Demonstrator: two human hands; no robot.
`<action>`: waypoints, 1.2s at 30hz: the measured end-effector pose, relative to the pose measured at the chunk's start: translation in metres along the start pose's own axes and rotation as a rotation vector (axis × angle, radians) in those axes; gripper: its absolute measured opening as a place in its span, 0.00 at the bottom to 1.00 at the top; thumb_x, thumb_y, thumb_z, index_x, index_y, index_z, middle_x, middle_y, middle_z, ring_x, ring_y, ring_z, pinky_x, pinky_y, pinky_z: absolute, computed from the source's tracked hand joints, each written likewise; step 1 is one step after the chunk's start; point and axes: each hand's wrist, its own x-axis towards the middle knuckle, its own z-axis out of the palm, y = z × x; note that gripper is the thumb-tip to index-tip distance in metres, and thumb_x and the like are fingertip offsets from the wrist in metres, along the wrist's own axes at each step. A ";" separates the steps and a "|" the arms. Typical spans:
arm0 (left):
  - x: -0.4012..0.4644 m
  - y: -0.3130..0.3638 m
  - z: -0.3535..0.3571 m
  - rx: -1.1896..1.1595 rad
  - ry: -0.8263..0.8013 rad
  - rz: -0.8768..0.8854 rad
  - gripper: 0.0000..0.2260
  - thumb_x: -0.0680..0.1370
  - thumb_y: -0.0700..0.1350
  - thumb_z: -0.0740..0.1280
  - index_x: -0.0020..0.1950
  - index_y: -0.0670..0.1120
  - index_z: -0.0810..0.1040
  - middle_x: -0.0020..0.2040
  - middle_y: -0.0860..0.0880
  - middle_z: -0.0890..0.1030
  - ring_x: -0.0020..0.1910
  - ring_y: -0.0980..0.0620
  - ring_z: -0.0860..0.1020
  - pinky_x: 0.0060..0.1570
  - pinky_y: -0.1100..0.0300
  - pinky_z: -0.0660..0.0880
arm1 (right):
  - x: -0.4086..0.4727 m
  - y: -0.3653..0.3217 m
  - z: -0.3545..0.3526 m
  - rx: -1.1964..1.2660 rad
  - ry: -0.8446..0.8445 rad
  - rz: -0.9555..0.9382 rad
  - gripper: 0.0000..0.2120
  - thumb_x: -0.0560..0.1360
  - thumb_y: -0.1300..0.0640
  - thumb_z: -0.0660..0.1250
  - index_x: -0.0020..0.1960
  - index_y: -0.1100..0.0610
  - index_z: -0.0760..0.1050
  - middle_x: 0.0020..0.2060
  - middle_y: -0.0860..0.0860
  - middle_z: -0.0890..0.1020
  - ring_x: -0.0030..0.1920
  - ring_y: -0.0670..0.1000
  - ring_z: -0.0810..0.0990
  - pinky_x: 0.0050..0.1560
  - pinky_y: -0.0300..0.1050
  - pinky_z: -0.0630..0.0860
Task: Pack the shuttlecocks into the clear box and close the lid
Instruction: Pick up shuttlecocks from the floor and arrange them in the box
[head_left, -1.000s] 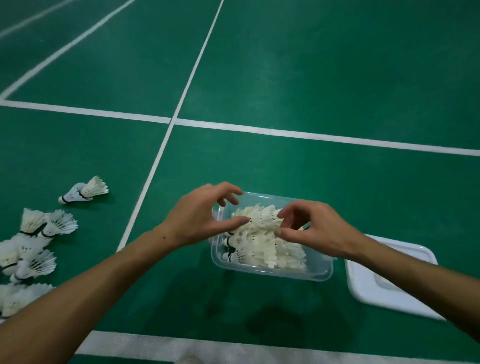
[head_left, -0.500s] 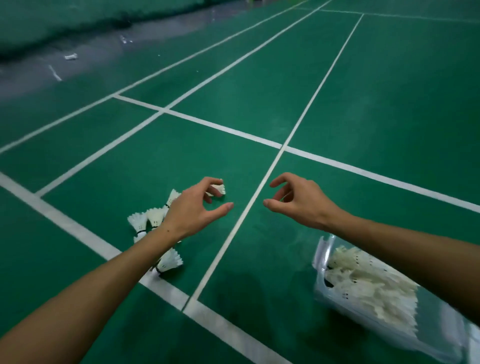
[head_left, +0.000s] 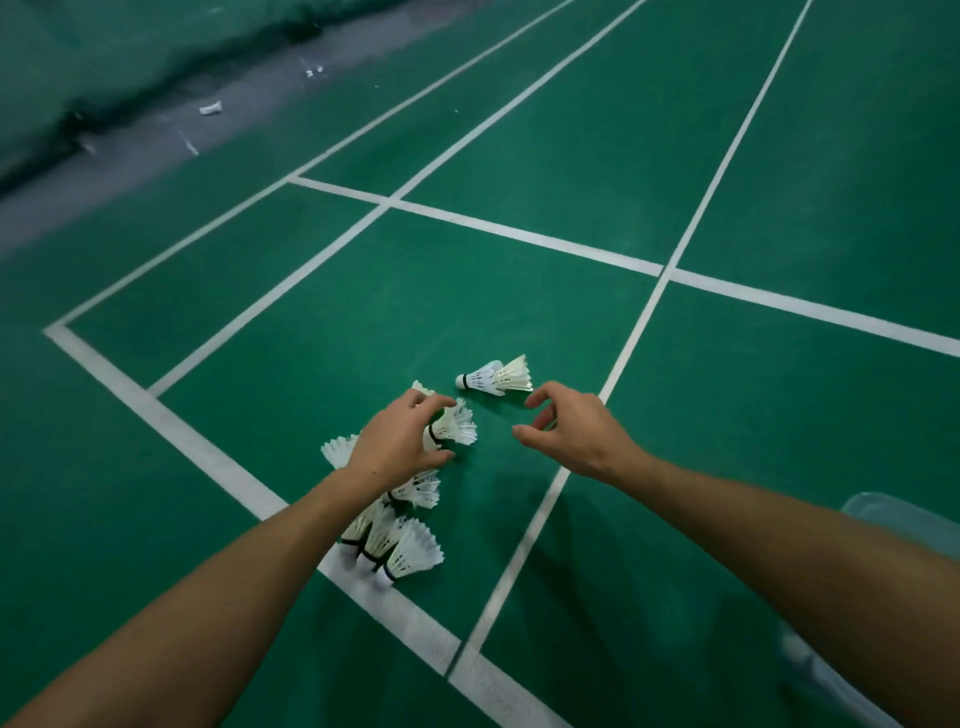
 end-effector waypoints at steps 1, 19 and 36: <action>0.009 0.003 0.005 0.061 -0.003 0.030 0.32 0.74 0.59 0.78 0.76 0.60 0.70 0.70 0.50 0.75 0.59 0.47 0.79 0.58 0.50 0.79 | 0.006 0.005 0.003 -0.013 0.002 0.019 0.21 0.76 0.39 0.73 0.62 0.49 0.76 0.45 0.42 0.85 0.49 0.48 0.84 0.55 0.54 0.81; 0.109 0.024 0.031 -0.011 -0.169 -0.121 0.52 0.69 0.48 0.83 0.83 0.52 0.51 0.75 0.40 0.65 0.57 0.40 0.80 0.59 0.43 0.80 | 0.104 0.012 0.052 -0.066 0.114 0.078 0.22 0.83 0.62 0.66 0.74 0.46 0.71 0.65 0.57 0.79 0.67 0.62 0.74 0.64 0.58 0.75; 0.100 0.065 0.049 -0.190 -0.174 -0.105 0.27 0.72 0.59 0.77 0.65 0.48 0.77 0.60 0.49 0.75 0.56 0.48 0.77 0.60 0.49 0.78 | -0.053 0.109 -0.131 -0.070 0.270 0.031 0.09 0.77 0.58 0.73 0.54 0.46 0.82 0.45 0.48 0.86 0.45 0.50 0.84 0.51 0.55 0.82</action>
